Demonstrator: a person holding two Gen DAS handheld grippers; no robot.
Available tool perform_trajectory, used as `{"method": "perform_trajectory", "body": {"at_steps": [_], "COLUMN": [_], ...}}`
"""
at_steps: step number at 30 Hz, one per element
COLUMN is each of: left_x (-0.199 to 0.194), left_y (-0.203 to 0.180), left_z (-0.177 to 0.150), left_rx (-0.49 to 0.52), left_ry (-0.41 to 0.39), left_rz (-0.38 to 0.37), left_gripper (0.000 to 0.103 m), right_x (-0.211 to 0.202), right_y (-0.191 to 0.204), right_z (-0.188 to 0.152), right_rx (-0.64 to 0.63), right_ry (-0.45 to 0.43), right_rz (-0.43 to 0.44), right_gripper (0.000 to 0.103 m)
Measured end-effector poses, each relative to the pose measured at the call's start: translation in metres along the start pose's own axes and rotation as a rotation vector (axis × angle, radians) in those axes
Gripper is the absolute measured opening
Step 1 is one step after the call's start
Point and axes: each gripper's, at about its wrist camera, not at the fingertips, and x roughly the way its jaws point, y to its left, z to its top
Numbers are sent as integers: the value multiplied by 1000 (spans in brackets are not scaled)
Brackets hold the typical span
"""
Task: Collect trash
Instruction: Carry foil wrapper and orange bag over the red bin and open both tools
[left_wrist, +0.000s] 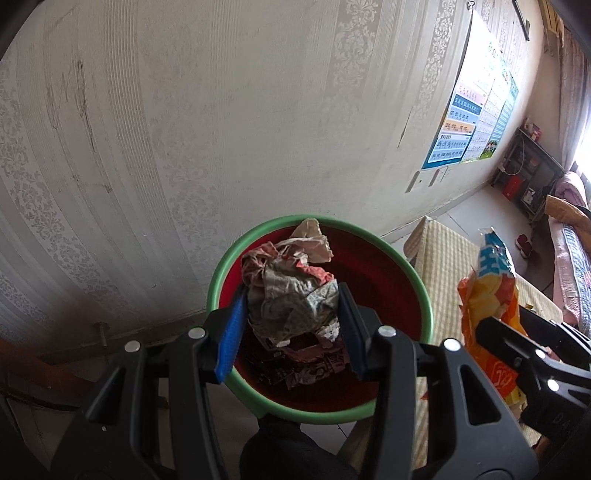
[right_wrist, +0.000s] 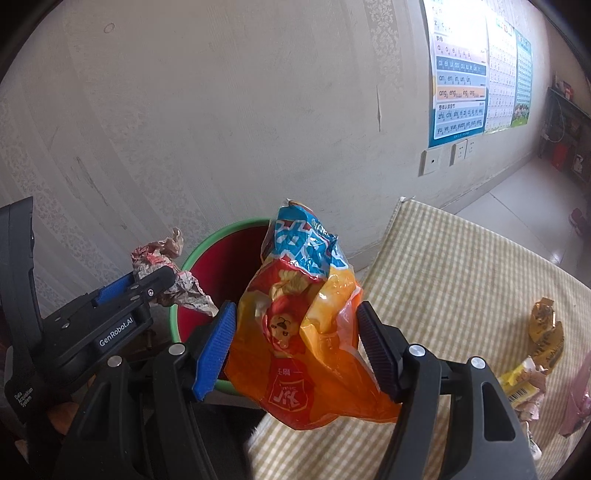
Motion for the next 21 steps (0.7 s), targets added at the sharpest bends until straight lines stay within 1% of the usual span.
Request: {"method": "perform_trajectory", "body": {"at_steps": [8, 21], "left_x": [20, 33], "left_y": [5, 7], "left_z": [0, -2], "left_rx": [-19, -30], "left_ry": [37, 55], "left_rz": [-18, -25], "left_gripper": [45, 45], "right_x": [25, 36], "right_y": [9, 11], "right_z": [10, 14], "right_rx": [-5, -8], "right_ry": [14, 21], "right_rz": [11, 18], "right_gripper": [65, 67]}}
